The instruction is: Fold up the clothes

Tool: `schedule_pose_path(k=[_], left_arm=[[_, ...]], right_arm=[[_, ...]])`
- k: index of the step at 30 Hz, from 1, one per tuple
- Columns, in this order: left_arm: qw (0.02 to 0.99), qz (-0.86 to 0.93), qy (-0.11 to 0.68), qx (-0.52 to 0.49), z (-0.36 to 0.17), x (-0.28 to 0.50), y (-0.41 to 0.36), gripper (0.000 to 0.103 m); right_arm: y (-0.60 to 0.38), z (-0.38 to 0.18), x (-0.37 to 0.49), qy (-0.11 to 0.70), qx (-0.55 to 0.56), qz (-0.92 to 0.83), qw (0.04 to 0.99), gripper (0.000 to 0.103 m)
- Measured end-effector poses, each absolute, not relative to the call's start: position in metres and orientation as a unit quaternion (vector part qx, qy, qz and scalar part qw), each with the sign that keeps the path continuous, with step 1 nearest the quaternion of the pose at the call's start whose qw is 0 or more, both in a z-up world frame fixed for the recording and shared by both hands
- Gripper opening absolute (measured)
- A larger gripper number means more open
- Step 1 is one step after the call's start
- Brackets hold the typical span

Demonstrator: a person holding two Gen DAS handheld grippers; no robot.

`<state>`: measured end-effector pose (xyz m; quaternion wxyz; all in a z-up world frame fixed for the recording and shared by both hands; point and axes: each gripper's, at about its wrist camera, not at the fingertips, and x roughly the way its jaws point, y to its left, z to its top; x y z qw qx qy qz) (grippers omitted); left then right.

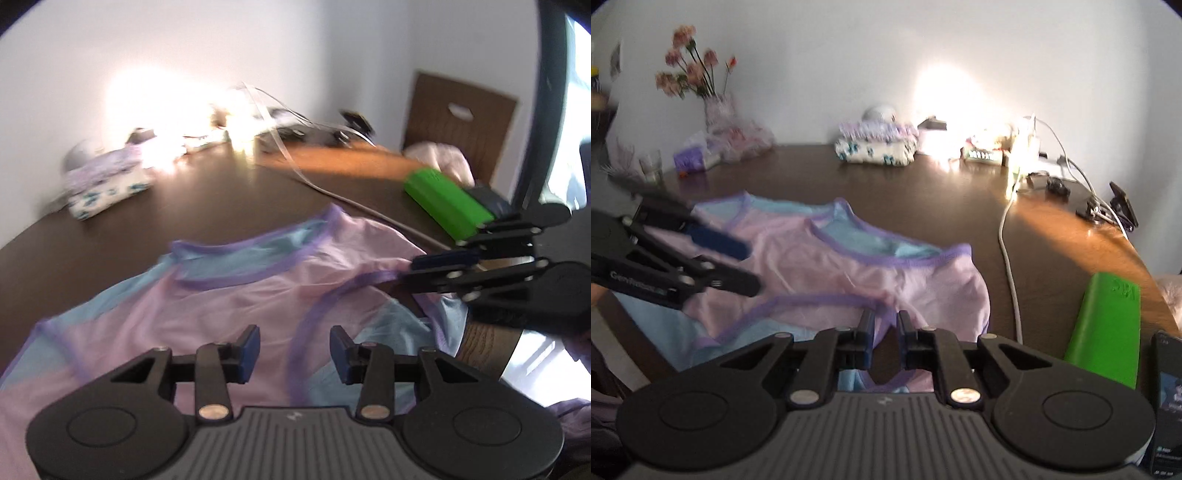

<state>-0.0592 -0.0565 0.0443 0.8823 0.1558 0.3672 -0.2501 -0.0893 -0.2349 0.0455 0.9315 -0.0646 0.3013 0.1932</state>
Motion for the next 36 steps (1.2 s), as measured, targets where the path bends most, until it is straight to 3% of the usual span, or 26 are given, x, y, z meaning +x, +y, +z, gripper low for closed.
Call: schedule_pose_path(k=[4, 8, 10, 12, 13, 16, 27, 30, 36], left_arm=[[0.865, -0.244, 0.392, 0.196, 0.023, -0.051, -0.077, 0.036], [0.867, -0.244, 0.398, 0.173, 0.021, -0.050, -0.069, 0.036], [0.867, -0.247, 0.402, 0.160, 0.022, -0.048, -0.064, 0.028], [0.868, -0.246, 0.404, 0.152, 0.024, -0.047, -0.060, 0.008], [0.869, -0.241, 0.405, 0.151, 0.023, -0.045, -0.058, 0.006], [0.870, -0.240, 0.410, 0.130, 0.024, -0.041, -0.050, 0.006], [0.882, -0.243, 0.376, 0.148, 0.034, -0.051, -0.063, 0.016], [0.881, -0.254, 0.343, 0.203, 0.037, -0.056, -0.087, 0.032], [0.863, -0.248, 0.331, 0.292, 0.021, -0.052, -0.126, 0.032]], right_arm=[[-0.232, 0.031, -0.081, 0.311, -0.098, 0.156, 0.932, 0.014], [-0.240, 0.022, -0.077, 0.321, -0.078, 0.167, 0.929, 0.015], [-0.245, 0.023, -0.074, 0.326, -0.059, 0.171, 0.928, 0.015], [-0.250, 0.023, -0.070, 0.330, -0.041, 0.173, 0.927, 0.014], [-0.252, 0.023, -0.069, 0.332, -0.032, 0.172, 0.927, 0.008], [-0.259, 0.026, -0.068, 0.330, -0.010, 0.174, 0.928, 0.000], [-0.300, 0.067, -0.114, 0.228, 0.077, 0.272, 0.932, 0.000], [-0.296, 0.065, -0.112, 0.233, 0.071, 0.278, 0.929, 0.000], [-0.288, 0.059, -0.107, 0.236, 0.064, 0.267, 0.932, 0.001]])
